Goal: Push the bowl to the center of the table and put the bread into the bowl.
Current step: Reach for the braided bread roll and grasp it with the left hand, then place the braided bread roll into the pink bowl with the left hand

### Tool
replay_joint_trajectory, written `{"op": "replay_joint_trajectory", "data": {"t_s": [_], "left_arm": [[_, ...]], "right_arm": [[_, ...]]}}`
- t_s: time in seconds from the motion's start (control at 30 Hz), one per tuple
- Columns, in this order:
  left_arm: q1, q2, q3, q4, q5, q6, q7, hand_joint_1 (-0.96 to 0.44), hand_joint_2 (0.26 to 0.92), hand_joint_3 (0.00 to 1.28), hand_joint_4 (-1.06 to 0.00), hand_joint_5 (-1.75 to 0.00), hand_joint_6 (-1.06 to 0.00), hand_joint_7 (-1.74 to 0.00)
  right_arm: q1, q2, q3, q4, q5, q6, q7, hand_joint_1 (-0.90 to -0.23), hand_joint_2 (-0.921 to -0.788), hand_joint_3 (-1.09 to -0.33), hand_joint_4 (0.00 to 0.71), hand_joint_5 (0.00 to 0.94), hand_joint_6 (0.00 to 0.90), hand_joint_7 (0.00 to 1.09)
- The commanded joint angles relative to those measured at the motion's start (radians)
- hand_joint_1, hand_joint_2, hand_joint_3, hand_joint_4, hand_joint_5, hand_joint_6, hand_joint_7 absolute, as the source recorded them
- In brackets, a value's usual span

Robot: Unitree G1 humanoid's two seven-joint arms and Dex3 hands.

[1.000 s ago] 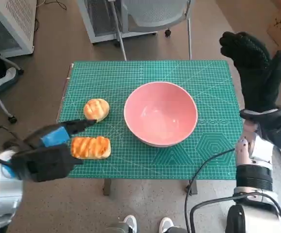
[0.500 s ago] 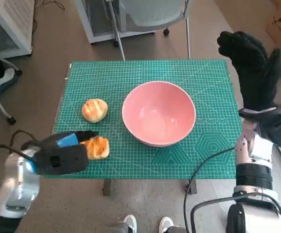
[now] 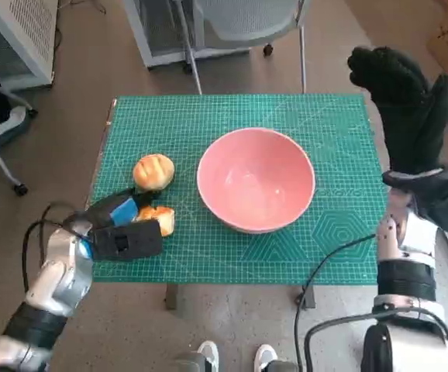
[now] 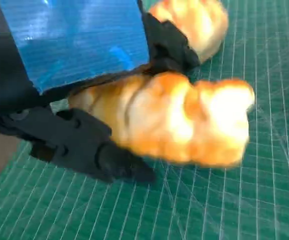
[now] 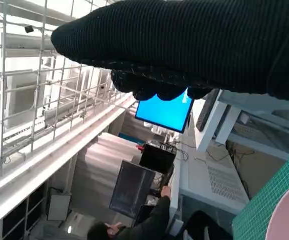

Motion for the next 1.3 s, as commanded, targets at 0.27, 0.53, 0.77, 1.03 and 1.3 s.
{"op": "replay_joint_trajectory", "data": {"t_s": [0.27,0.53,0.77,1.03,1.3], "left_arm": [[0.042,0.033,-0.024,0.071,0.082,-0.112,0.143,0.01,0.915,0.06,-0.67,-1.23,-0.69,-0.97],[0.131,0.072,0.101,-0.209,-0.021,-0.071,0.024,0.00,0.920,0.06,-0.68,-1.21,-0.66,-1.09],[0.210,0.107,0.237,-0.529,-0.122,-0.035,-0.099,0.00,0.920,0.05,-0.72,-1.17,-0.65,-1.11],[0.202,0.106,0.331,-0.717,-0.179,-0.044,-0.141,0.00,0.906,0.01,-0.80,-1.04,-0.71,-1.07],[0.042,0.039,0.314,-0.754,-0.197,-0.084,-0.106,0.01,0.872,0.00,-0.90,-0.92,-0.79,-1.01]], "right_arm": [[0.046,0.001,0.005,-0.035,0.009,0.016,0.012,-0.636,-0.921,-0.713,0.288,0.000,0.420,0.02],[0.055,0.004,0.006,-0.044,0.013,0.017,0.014,-0.634,-0.921,-0.713,0.286,0.000,0.419,0.02],[0.055,0.000,0.004,-0.049,0.017,0.021,0.015,-0.635,-0.921,-0.713,0.282,0.000,0.410,0.02],[0.053,0.000,0.005,-0.054,0.014,0.023,0.012,-0.635,-0.921,-0.713,0.281,0.001,0.410,0.02],[0.046,0.007,0.007,-0.033,0.008,0.015,0.011,-0.641,-0.921,-0.712,0.282,0.001,0.411,0.02]]}}
